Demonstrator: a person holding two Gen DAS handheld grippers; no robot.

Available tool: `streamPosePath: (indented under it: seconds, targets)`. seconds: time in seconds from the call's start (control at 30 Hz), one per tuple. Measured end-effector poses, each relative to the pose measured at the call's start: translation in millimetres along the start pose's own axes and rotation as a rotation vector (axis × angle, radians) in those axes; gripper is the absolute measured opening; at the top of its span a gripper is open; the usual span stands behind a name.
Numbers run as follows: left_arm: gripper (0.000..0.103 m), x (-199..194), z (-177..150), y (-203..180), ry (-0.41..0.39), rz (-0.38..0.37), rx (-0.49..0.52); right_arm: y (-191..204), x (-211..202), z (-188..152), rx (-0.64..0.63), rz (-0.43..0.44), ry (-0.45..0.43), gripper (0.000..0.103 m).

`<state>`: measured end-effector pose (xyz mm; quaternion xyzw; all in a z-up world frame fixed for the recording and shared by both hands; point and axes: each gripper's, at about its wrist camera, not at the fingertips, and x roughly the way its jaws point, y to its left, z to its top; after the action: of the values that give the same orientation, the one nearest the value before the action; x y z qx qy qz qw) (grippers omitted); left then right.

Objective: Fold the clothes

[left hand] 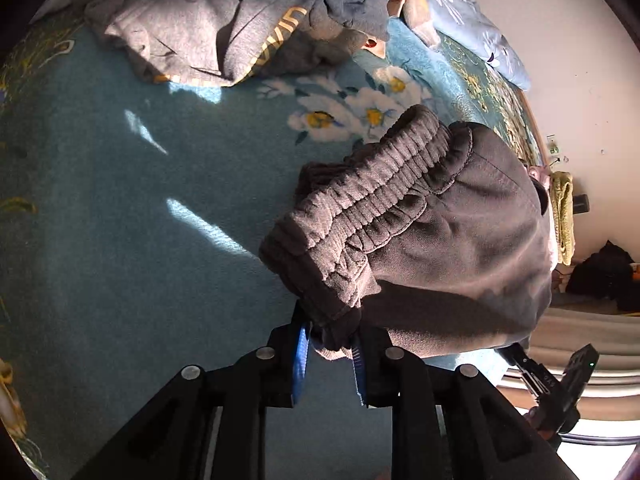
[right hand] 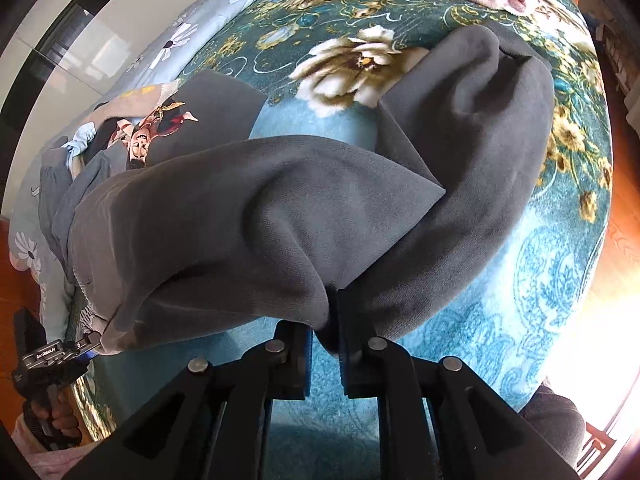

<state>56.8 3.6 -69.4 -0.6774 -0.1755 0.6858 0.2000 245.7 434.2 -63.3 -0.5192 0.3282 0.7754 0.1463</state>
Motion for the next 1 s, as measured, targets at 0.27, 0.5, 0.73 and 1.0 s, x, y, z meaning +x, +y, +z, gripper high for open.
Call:
streamPosePath:
  seconds: [0.27,0.5,0.73,1.0]
  targets:
    - [0.052,-68,12,1,-0.024,-0.203,-0.233,-17,-31,-10,0.059,0.075,0.003,0.016]
    - [0.058,-10,35,-27,0.099,-0.283,-0.424,-7,-37,-19,-0.026,0.007,0.038,0.02]
    - [0.058,23,50,-32,0.133,-0.296,-0.582,-1,-54,-26,-0.098,0.009,0.045,0.066]
    - [0.058,41,57,-31,0.134,-0.249,-0.639,-18,-72,22,0.028,0.076,-0.048,0.066]
